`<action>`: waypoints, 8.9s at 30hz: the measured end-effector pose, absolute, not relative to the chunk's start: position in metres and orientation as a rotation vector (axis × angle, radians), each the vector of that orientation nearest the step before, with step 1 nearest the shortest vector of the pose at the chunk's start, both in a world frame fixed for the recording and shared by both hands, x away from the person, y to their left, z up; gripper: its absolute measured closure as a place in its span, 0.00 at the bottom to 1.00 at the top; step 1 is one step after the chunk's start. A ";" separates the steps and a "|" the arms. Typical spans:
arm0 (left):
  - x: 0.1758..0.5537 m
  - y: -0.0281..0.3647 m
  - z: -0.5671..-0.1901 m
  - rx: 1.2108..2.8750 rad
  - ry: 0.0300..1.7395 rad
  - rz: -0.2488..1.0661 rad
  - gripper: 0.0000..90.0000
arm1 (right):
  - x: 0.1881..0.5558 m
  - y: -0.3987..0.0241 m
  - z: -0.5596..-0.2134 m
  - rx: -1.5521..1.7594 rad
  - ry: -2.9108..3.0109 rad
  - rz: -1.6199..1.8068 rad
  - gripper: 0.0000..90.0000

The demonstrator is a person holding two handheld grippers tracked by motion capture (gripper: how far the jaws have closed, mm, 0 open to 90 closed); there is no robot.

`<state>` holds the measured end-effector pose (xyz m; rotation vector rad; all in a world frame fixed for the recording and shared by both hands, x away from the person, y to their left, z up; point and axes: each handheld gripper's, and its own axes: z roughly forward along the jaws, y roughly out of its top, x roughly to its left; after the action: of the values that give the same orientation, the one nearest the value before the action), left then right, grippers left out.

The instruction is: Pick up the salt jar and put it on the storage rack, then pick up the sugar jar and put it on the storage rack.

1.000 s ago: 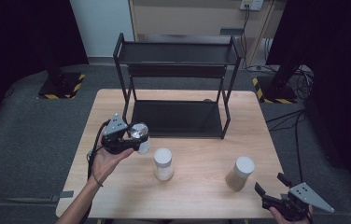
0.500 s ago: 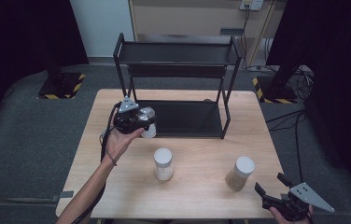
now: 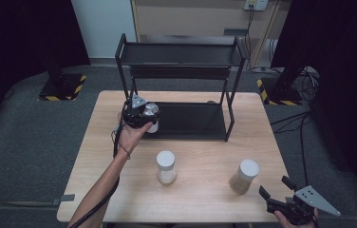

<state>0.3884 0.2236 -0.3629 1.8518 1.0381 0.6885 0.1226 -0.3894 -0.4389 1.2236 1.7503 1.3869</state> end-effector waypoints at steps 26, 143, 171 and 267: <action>0.417 0.208 -0.399 1.808 1.170 0.690 0.38 | 0.123 -0.391 -0.439 1.232 1.746 1.391 0.06; 0.179 0.356 -0.388 1.755 0.824 0.576 0.04 | 0.122 -0.387 -0.437 1.217 1.753 1.372 0.06; 0.174 0.374 -0.448 1.725 0.827 0.533 0.04 | 0.123 -0.386 -0.437 1.217 1.760 1.363 0.06; 0.179 0.383 -0.455 1.749 0.816 0.512 0.02 | 0.223 -0.258 -0.345 0.782 2.203 1.593 0.07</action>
<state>0.1790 0.3830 -0.4554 1.7492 0.8164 0.5117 0.2225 -0.2578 -0.3448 0.7816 2.2029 1.5933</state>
